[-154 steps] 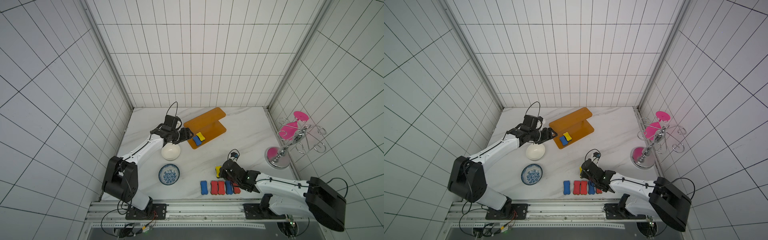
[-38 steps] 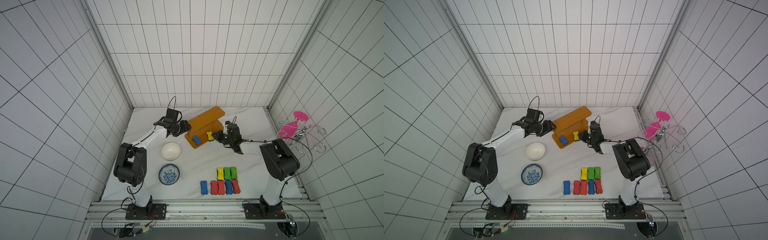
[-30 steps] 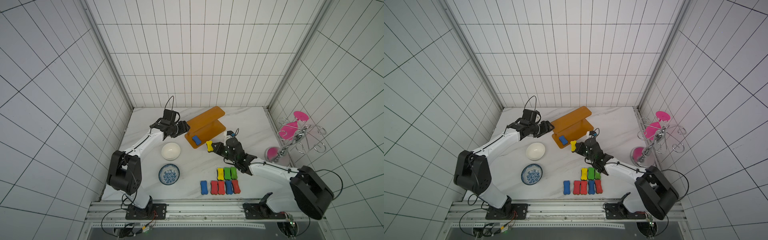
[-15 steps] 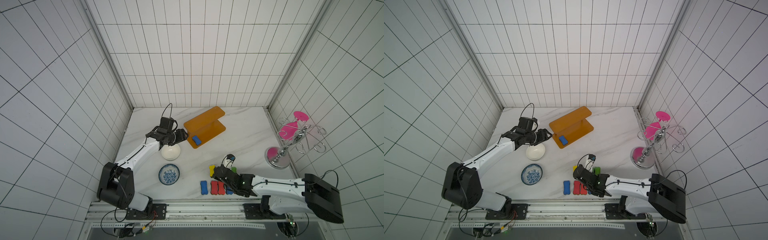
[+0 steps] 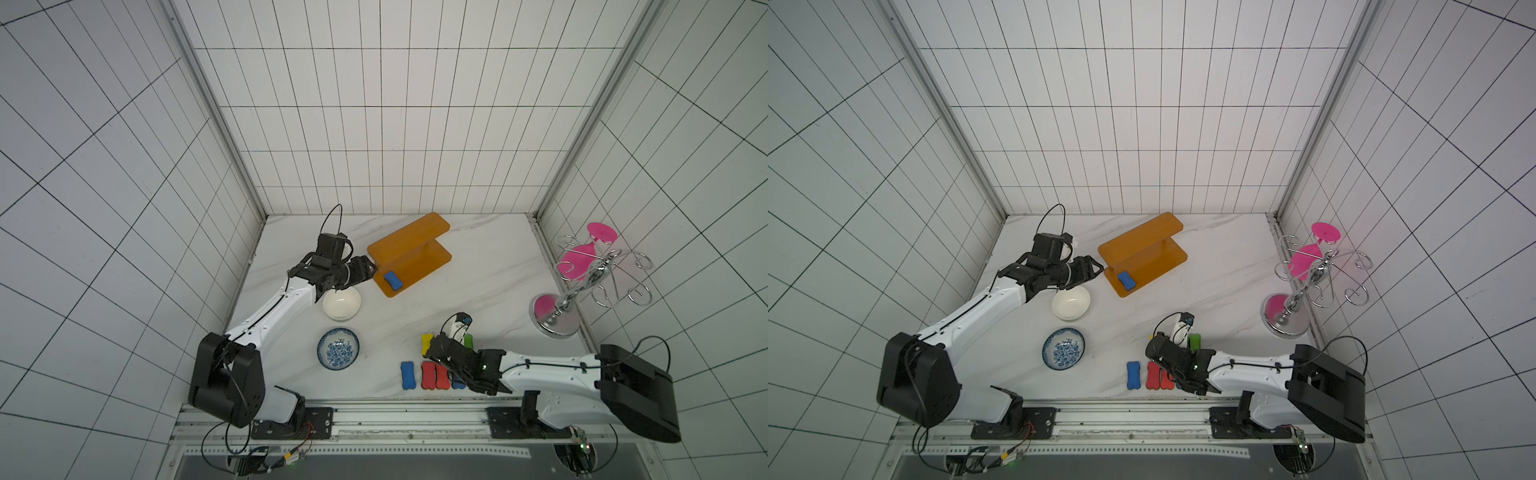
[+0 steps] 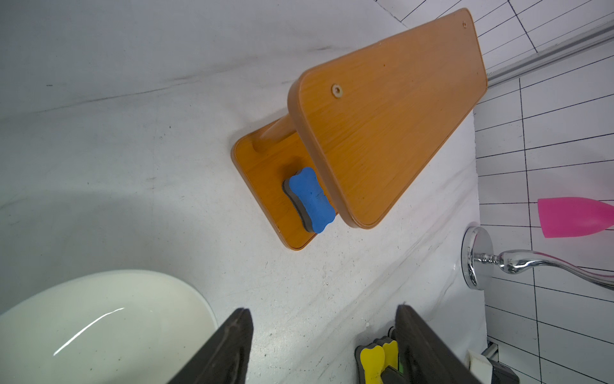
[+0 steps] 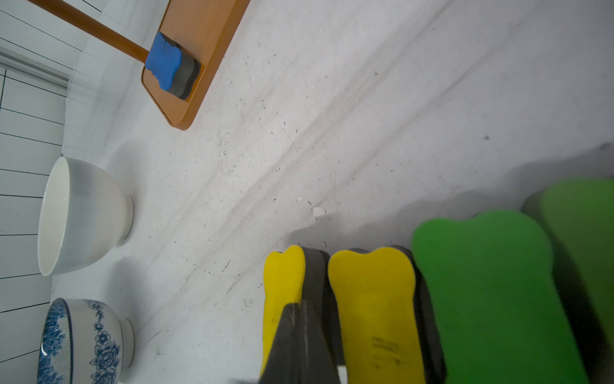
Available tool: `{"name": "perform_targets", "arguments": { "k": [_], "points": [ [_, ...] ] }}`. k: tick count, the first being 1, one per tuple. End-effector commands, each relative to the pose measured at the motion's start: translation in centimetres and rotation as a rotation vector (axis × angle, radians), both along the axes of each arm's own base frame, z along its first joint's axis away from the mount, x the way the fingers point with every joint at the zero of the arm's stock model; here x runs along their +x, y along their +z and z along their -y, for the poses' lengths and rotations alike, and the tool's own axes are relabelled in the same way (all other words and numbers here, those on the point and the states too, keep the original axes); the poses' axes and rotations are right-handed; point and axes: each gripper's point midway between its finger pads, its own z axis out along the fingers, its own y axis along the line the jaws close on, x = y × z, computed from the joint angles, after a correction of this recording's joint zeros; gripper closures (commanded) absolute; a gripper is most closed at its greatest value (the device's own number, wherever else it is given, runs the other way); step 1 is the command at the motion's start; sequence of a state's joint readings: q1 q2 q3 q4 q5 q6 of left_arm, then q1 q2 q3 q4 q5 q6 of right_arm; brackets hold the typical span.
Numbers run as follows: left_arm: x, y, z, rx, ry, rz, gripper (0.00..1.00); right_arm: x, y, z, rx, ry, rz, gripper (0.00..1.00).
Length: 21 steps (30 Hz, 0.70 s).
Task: Remove the whiteboard erasers from the shelf
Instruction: Place the whiteboard eraser at the center of the board.
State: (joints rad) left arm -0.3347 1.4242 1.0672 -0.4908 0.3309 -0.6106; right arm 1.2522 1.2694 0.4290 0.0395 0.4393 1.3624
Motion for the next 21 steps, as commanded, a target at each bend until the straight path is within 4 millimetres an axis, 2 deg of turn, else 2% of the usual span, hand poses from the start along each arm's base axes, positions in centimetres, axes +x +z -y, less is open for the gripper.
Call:
{"name": "perform_targets", "arguments": {
  "k": [1, 12, 21],
  "points": [
    [-0.28, 0.58, 0.08, -0.005, -0.012, 0.025, 0.29, -0.5, -0.83, 0.75, -0.032, 0.023, -0.012, 1.0],
    [-0.28, 0.61, 0.08, -0.008, -0.01, 0.028, 0.29, -0.67, -1.3, -0.21, -0.042, 0.097, -0.043, 0.93],
    [-0.35, 0.83, 0.12, -0.015, -0.01, 0.032, 0.28, -0.4, -0.54, 0.26, -0.049, 0.091, -0.02, 0.81]
  ]
}}
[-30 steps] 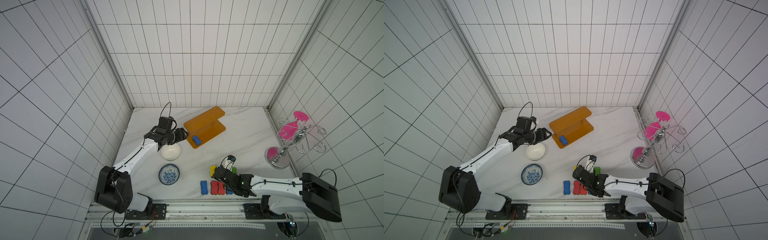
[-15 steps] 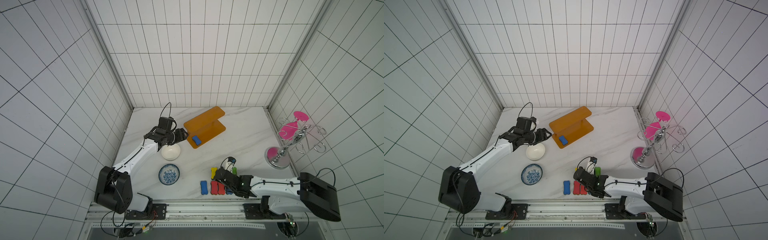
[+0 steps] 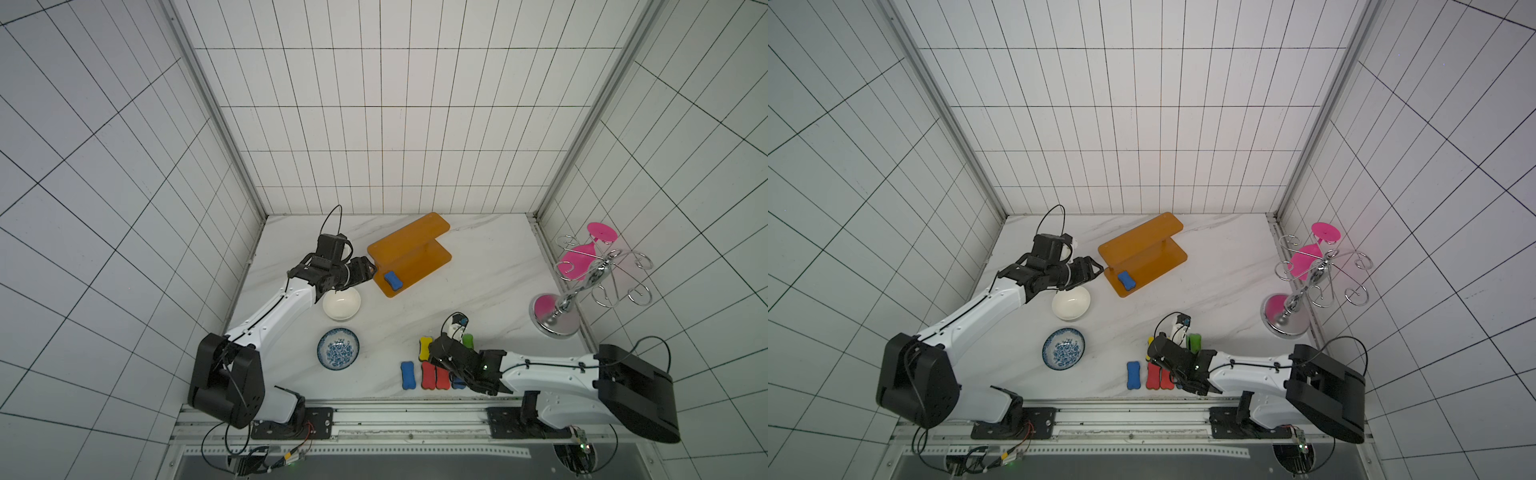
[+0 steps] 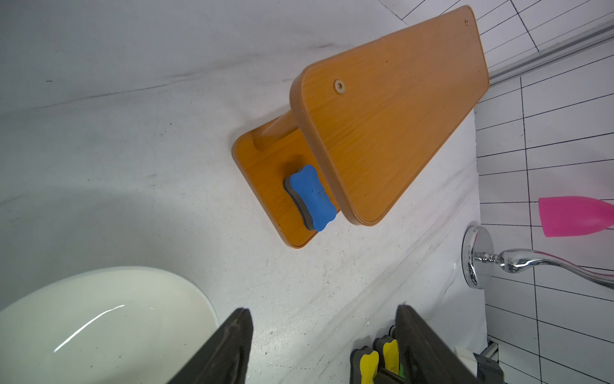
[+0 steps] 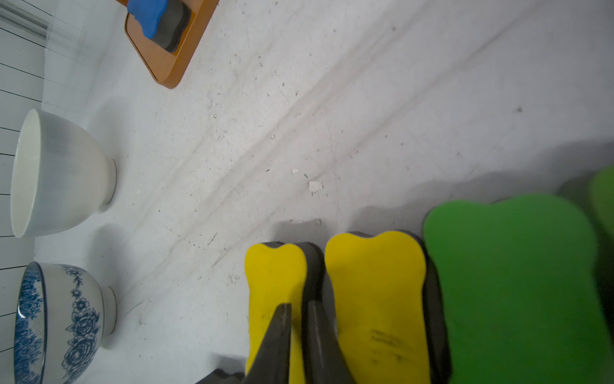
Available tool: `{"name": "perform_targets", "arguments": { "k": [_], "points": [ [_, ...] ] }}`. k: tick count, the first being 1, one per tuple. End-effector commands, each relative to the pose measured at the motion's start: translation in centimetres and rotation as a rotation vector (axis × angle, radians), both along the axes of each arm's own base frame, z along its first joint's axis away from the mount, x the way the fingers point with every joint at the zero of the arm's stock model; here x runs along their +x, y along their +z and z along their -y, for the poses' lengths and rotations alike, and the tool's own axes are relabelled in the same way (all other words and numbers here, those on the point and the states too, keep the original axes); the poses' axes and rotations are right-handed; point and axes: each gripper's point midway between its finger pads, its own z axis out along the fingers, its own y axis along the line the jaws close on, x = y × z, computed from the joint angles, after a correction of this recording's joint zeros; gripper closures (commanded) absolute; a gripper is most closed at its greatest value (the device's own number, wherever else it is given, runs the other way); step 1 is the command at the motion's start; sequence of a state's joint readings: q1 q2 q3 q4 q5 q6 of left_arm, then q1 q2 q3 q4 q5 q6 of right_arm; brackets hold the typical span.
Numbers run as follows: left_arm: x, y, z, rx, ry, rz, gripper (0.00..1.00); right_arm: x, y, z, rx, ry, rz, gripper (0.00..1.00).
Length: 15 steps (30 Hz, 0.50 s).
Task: Remove the whiteboard erasers from the shelf
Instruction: Place the whiteboard eraser at the center of the board.
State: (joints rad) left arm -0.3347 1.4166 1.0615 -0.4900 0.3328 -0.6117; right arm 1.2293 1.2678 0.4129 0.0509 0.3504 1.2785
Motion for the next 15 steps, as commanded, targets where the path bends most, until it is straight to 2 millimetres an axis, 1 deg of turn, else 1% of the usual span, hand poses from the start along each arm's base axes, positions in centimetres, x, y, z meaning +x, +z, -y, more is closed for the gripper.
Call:
{"name": "perform_targets", "arguments": {
  "k": [1, 5, 8, 10, 15],
  "points": [
    [-0.2, 0.8, 0.2, -0.013, -0.009, 0.031, 0.28, 0.3, 0.4, 0.4, -0.021, 0.002, 0.017, 0.81],
    [-0.1, 0.9, 0.1, -0.014, -0.008, 0.035, 0.28, 0.4, 1.1, 0.1, -0.03, 0.026, 0.033, 0.8],
    [-0.2, 1.1, 0.1, -0.014, -0.007, 0.039, 0.28, 0.4, 2.2, -0.3, -0.06, 0.074, 0.063, 0.8],
    [-0.2, 1.1, 0.0, -0.011, -0.004, 0.042, 0.28, 0.3, 2.7, -0.7, -0.086, 0.119, 0.087, 0.82],
    [-0.2, 1.0, 0.0, -0.006, -0.002, 0.041, 0.28, 0.4, 3.0, -2.2, -0.182, 0.246, 0.127, 0.88]
  ]
}}
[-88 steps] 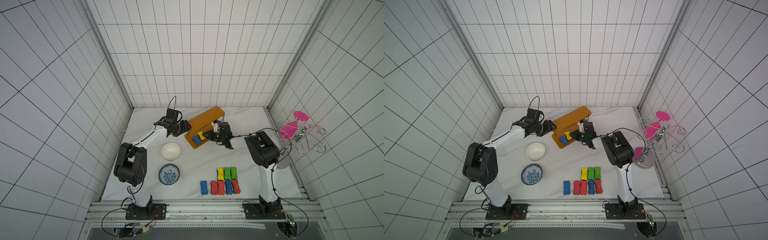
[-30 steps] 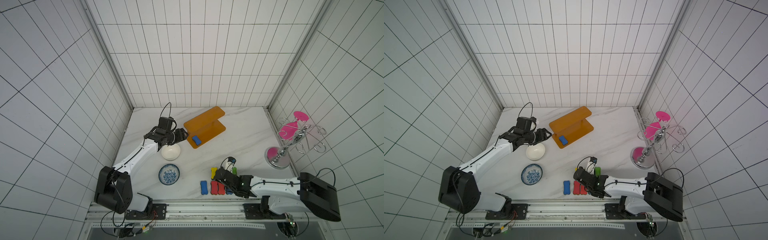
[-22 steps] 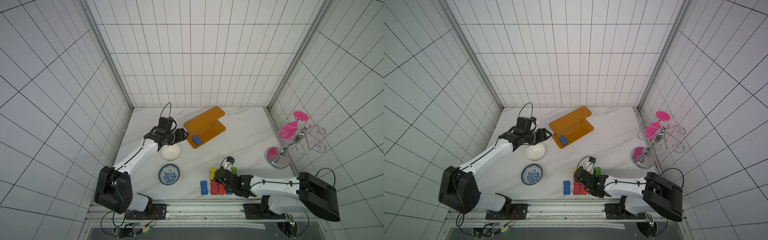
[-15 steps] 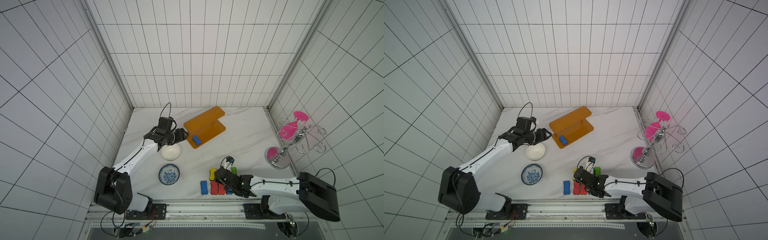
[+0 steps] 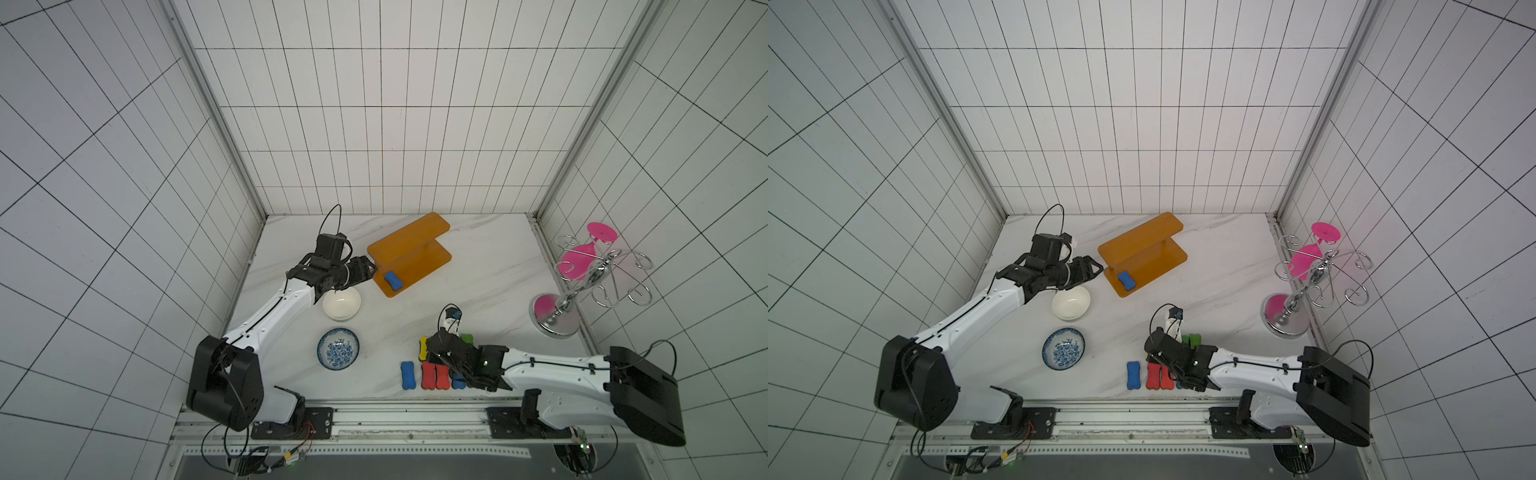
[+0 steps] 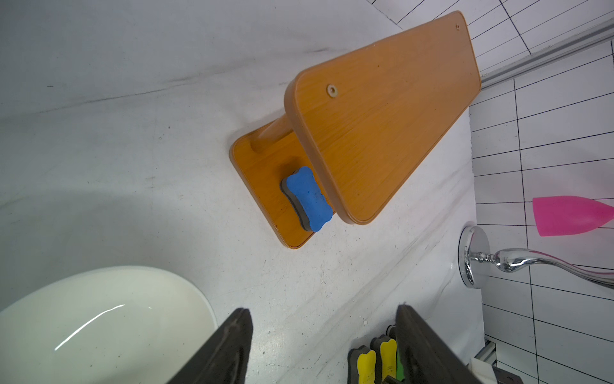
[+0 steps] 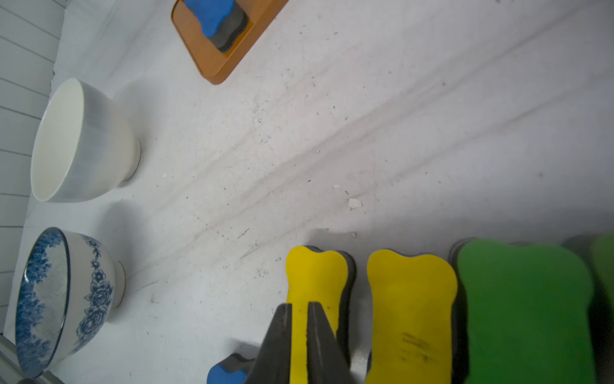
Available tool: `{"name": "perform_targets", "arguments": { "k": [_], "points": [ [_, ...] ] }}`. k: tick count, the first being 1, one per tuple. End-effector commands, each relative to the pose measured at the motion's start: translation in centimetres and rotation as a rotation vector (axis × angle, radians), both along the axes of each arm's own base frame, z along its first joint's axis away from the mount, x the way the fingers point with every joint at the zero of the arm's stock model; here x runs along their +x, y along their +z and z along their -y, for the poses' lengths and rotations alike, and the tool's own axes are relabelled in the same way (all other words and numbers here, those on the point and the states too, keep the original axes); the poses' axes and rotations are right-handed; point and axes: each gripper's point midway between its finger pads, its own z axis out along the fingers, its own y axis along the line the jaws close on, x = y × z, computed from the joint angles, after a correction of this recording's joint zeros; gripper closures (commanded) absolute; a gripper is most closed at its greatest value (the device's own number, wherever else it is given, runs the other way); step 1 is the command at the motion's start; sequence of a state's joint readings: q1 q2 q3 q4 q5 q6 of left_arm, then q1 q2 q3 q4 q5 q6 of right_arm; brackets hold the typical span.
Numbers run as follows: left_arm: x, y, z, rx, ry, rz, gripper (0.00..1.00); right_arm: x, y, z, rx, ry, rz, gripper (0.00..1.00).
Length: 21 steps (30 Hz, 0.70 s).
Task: Remove the whiteboard erasers from the shelf
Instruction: Place the whiteboard eraser at the center of the board, then adjust the whiteboard eraser at the center of the board.
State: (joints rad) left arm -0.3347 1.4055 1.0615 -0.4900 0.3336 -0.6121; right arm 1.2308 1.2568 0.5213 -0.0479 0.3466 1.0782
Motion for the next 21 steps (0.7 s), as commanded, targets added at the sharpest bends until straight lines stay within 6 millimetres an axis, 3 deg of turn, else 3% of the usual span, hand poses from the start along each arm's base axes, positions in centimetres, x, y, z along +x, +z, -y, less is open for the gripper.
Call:
{"name": "perform_targets", "arguments": {
  "k": [1, 8, 21],
  "points": [
    [-0.1, 0.5, -0.1, -0.001, -0.001, 0.029, 0.28, -0.2, 0.2, -1.1, -0.109, 0.131, 0.043, 0.89],
    [0.2, 0.4, -0.1, 0.003, 0.002, 0.024, 0.28, -1.2, -1.7, -3.4, -0.185, 0.297, 0.019, 0.91],
    [0.5, 0.0, 0.1, -0.005, 0.0, 0.013, 0.28, -1.9, -2.8, -2.1, -0.209, 0.301, 0.005, 0.93]
  ]
}}
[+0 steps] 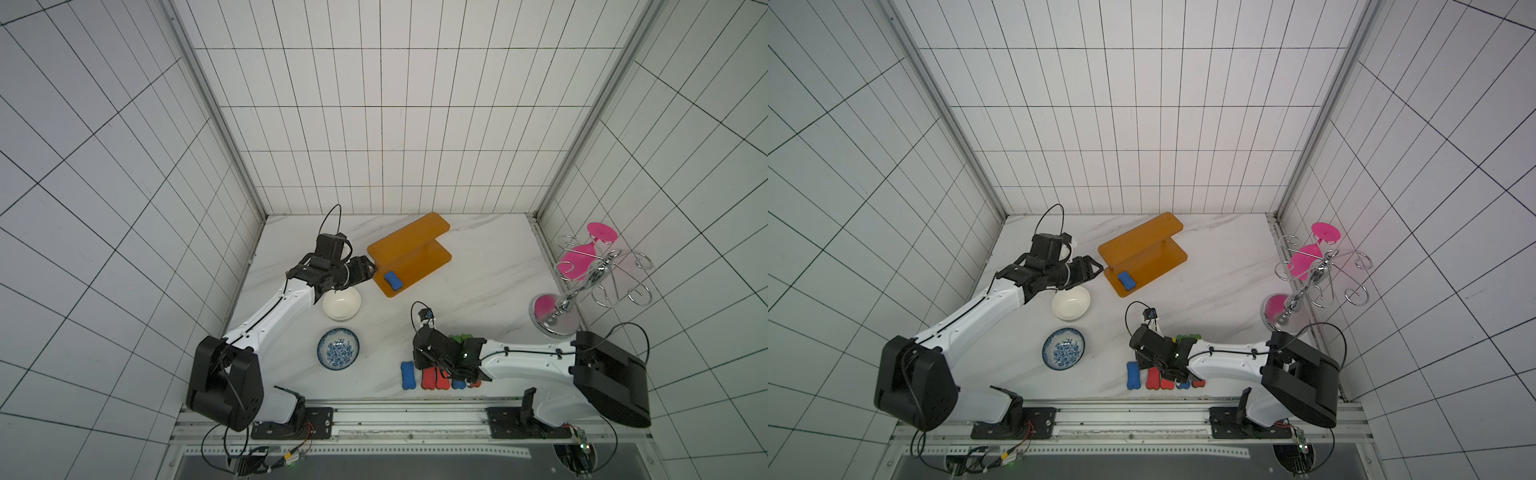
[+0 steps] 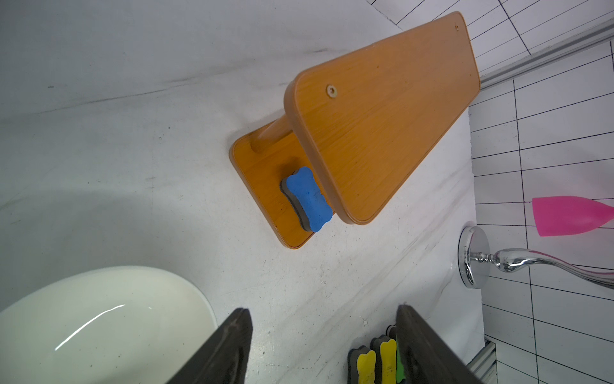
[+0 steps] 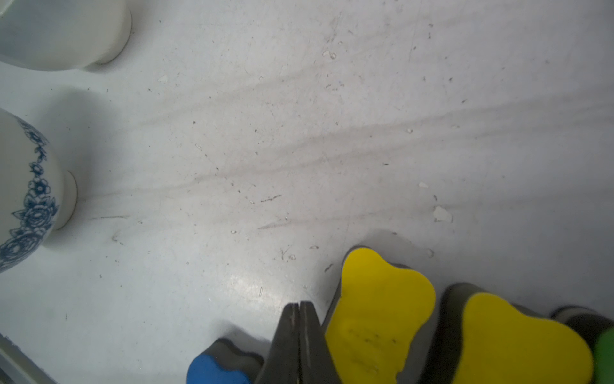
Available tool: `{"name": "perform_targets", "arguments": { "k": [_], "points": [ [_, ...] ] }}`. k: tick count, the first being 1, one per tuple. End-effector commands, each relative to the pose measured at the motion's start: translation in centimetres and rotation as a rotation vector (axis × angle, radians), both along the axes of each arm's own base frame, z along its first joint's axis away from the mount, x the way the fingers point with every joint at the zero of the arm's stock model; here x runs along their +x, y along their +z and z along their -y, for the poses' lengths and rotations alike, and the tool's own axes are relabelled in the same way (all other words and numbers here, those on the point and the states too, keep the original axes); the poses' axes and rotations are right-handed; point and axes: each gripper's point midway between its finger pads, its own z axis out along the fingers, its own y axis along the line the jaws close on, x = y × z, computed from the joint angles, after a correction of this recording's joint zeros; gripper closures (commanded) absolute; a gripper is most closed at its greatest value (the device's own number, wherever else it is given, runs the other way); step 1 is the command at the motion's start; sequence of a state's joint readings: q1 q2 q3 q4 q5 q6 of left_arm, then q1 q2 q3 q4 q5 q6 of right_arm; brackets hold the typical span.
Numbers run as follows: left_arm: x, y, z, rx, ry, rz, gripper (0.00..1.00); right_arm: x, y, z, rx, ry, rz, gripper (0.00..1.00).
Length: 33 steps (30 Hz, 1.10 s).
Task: Remove the whiteboard erasers from the shelf
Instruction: Adjust the whiteboard eraser at the center of the board.
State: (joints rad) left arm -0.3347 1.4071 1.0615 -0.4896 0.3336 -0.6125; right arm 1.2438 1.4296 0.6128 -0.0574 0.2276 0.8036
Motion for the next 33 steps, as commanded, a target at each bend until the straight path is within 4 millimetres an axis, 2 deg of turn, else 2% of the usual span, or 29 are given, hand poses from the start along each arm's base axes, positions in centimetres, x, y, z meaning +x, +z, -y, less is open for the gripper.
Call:
{"name": "perform_targets", "arguments": {
  "k": [1, 10, 16, 19, 22, 25, 29, 33],
  "points": [
    [0.5, 0.0, 0.1, -0.004, 0.0, 0.012, 0.28, -0.4, -0.3, 0.8, -0.02, 0.007, 0.002, 0.93],
    [0.5, 0.0, 0.1, -0.005, 0.003, 0.013, 0.28, -0.5, -0.4, 1.0, -0.017, 0.001, 0.003, 0.94],
    [0.5, 0.0, 0.2, -0.007, 0.002, 0.013, 0.28, -0.7, 0.3, 0.6, -0.008, 0.014, 0.022, 0.94],
    [0.6, 0.2, 0.2, -0.007, 0.001, 0.019, 0.28, -0.9, 1.9, -0.4, 0.021, 0.043, 0.043, 0.92],
    [0.9, 0.8, -0.1, 0.002, 0.009, 0.032, 0.28, -0.3, 5.3, -1.7, 0.101, 0.077, 0.102, 0.86],
    [1.8, 1.8, -0.6, -0.001, 0.032, 0.059, 0.26, 2.4, 7.7, -2.9, 0.243, 0.08, 0.136, 0.83],
    [3.3, 2.9, -0.5, 0.007, 0.044, 0.087, 0.23, 8.5, 9.3, -3.9, 0.45, 0.045, 0.135, 0.82],
    [5.0, 2.2, 0.0, 0.006, 0.055, 0.069, 0.22, 14.5, 10.4, -4.1, 0.579, 0.024, 0.133, 0.82]
  ]
}}
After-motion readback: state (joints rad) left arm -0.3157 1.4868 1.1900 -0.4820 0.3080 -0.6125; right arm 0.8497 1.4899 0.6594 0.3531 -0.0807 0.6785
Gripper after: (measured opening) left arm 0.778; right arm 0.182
